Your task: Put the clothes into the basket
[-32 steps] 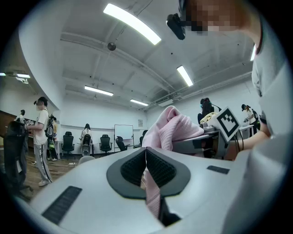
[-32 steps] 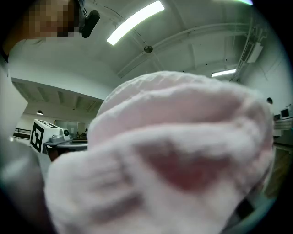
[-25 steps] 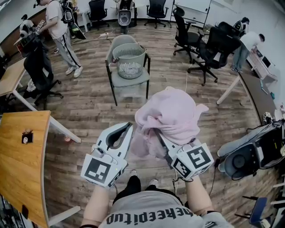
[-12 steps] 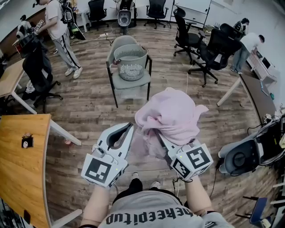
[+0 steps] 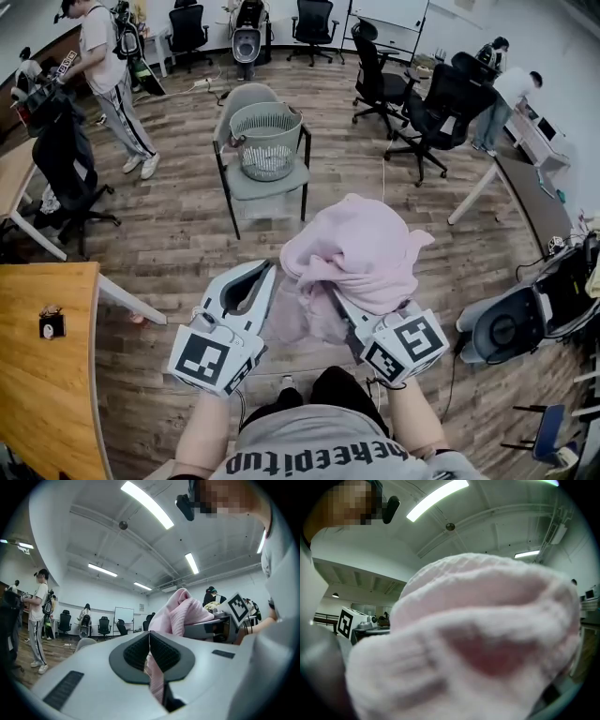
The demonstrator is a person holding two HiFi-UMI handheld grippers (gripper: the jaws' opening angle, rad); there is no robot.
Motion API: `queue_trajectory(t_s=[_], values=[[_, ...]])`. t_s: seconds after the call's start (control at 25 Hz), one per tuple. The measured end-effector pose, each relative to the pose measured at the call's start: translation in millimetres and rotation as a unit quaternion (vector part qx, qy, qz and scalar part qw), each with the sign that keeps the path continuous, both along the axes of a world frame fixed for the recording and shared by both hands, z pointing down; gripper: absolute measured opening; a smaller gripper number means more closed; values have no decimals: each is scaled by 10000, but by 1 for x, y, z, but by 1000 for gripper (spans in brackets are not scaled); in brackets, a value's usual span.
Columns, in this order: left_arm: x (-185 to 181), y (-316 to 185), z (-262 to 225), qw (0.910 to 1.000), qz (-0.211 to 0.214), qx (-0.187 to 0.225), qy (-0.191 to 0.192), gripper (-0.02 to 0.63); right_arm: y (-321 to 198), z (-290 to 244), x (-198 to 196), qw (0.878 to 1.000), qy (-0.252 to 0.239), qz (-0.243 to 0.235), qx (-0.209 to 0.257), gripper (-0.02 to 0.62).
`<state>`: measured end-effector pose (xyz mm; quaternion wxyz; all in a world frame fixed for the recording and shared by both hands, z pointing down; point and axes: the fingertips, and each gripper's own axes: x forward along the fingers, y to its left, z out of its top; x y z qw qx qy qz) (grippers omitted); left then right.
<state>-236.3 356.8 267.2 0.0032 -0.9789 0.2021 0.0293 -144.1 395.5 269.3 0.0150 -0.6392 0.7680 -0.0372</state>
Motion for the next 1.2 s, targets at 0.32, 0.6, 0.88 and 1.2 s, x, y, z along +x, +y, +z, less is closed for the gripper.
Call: queue_trajectory(t_s=[0.32,0.6,0.88,1.2], values=[[23,-31,2,9999,83,-17,89,15,-25,1,28,9998,-72,175,38,238],[60,-65,1,9999,-92,-44,93,15,-62,4,66,10000,-8,-6,-57,238],[103,-100,-4,9995,-310,-45,103,15,-104,-5,109,9996,-36,-268,14,238],[157,-133,-8,9985,-534,-29,60,15,-142,-6,163,9986,-43,-524,5,238]])
